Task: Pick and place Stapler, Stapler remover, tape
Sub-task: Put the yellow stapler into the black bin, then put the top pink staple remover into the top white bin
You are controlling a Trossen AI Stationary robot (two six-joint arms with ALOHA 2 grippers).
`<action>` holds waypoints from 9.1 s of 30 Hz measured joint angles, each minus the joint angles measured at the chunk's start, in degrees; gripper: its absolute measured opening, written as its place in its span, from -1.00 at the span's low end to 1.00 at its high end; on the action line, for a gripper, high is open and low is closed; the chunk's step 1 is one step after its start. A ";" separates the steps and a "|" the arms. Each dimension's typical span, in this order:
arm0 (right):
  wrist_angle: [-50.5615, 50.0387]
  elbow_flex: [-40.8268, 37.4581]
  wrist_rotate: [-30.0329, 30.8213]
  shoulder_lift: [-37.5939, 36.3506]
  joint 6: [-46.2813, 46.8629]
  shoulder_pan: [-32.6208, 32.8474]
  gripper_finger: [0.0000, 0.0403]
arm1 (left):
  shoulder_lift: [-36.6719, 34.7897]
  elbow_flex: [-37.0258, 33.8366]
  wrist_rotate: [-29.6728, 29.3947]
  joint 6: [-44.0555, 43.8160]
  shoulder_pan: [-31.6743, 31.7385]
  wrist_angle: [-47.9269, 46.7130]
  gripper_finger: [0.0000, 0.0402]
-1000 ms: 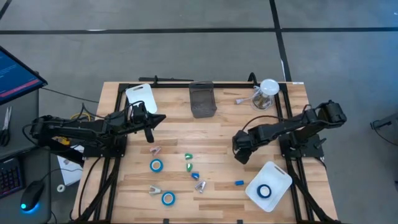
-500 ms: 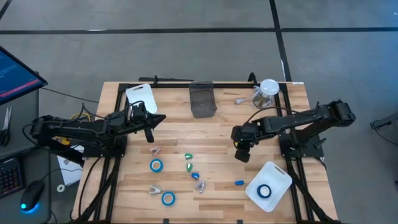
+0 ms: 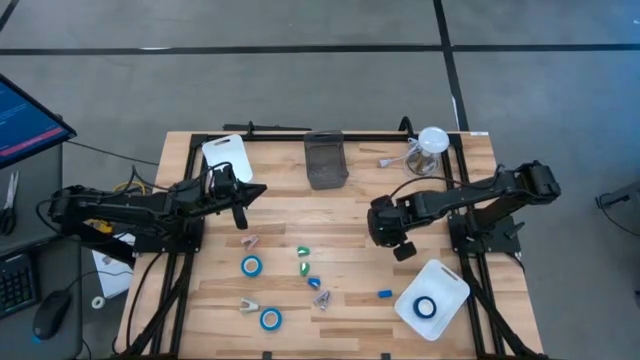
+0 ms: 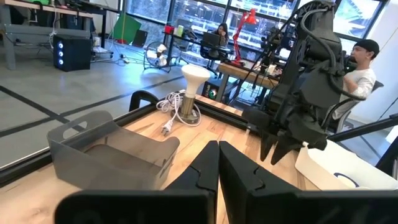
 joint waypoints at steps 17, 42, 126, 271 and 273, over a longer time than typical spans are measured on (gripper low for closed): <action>0.62 0.01 -3.57 -0.03 -7.86 -3.74 -0.24 | 0.00 0.00 0.00 0.00 0.00 -0.25 -0.98; 5.43 -1.75 -3.72 8.47 -7.70 -3.80 -0.41 | 0.02 0.00 0.00 0.00 0.00 -0.62 -0.98; -11.45 52.51 -6.78 40.33 2.85 -32.52 -0.75 | 0.01 0.02 -0.42 -0.02 -0.01 -0.64 -0.98; 7.52 5.78 2.96 -13.26 28.25 -19.74 -1.00 | 36.31 25.27 18.05 -37.41 -7.21 -62.57 -0.90; 7.59 5.78 2.96 -13.26 28.14 -19.73 -1.00 | 36.35 25.27 19.15 -37.14 -6.11 -62.48 -0.81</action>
